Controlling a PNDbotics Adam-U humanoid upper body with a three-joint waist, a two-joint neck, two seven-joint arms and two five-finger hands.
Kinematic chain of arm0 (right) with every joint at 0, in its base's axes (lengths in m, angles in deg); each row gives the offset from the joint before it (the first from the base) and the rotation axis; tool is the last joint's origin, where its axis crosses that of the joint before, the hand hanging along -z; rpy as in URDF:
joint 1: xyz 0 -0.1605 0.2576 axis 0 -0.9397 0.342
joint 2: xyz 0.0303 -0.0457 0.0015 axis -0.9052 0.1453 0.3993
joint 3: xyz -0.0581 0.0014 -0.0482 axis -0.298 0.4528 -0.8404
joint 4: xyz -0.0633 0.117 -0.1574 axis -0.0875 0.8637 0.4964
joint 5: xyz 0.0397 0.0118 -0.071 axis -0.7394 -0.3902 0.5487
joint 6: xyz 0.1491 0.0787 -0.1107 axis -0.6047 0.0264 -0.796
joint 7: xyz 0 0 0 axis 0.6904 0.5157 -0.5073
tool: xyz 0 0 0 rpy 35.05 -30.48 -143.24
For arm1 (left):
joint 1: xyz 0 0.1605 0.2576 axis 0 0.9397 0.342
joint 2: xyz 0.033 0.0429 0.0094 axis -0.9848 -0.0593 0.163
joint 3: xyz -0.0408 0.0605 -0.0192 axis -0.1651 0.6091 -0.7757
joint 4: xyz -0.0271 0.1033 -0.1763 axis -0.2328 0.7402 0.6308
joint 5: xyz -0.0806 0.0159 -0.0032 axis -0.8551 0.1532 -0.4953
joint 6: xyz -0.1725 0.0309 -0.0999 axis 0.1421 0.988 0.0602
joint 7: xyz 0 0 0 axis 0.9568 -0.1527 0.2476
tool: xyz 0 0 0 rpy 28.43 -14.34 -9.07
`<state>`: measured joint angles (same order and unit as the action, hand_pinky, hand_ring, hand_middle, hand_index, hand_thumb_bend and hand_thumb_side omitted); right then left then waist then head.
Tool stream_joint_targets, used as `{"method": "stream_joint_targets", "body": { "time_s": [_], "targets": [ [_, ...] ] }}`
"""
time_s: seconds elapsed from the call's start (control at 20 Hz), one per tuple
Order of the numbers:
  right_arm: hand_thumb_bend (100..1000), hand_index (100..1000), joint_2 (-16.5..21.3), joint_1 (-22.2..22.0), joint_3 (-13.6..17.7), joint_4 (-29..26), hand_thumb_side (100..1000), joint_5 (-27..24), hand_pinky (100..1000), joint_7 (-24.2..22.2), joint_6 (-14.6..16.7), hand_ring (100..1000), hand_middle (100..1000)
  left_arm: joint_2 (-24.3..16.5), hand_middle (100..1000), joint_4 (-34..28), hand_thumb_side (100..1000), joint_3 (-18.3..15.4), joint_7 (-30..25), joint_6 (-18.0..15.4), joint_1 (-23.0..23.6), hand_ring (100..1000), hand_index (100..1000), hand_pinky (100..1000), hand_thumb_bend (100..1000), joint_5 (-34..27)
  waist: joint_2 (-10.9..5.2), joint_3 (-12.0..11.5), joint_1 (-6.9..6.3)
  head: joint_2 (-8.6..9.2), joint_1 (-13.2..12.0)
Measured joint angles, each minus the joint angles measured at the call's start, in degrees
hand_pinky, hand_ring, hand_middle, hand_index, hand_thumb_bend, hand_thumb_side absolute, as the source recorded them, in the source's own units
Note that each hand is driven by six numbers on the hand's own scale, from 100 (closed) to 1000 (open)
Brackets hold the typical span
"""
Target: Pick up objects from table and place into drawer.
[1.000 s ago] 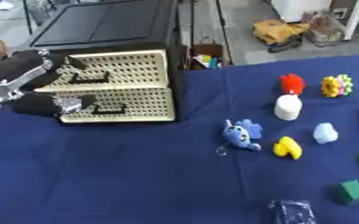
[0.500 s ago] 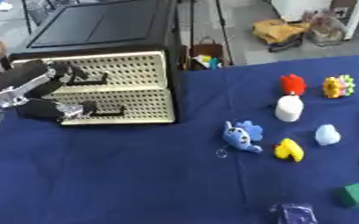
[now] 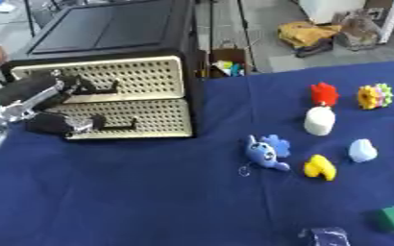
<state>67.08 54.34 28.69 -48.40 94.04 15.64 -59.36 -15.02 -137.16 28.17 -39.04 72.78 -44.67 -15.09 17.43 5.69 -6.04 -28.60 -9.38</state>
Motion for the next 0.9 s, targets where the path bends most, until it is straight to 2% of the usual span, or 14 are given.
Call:
{"method": "stream_joint_targets", "body": {
  "time_s": [0.35,0.65,0.9],
  "targets": [
    [100,720,0.0,0.0,0.0,0.0,1000,0.0,587,0.0,0.0,724,693,0.0,100,1.0,698,-0.3,0.5,0.0,-0.2,100,825,100,472,1.3,0.53,0.2,0.0,0.36,0.0],
    [100,719,0.0,-0.1,0.0,0.0,1000,0.0,583,0.1,-0.1,723,692,0.0,100,1.2,691,-0.4,0.6,-0.1,-0.3,100,696,100,493,1.5,0.59,0.3,0.01,0.48,0.0],
    [100,717,-0.1,-0.3,0.0,0.0,1000,0.0,582,0.2,-0.2,721,690,0.0,100,1.2,685,-0.4,0.8,-0.2,-0.5,100,668,100,522,1.0,0.59,0.3,0.01,0.48,0.0]
  ]
}}
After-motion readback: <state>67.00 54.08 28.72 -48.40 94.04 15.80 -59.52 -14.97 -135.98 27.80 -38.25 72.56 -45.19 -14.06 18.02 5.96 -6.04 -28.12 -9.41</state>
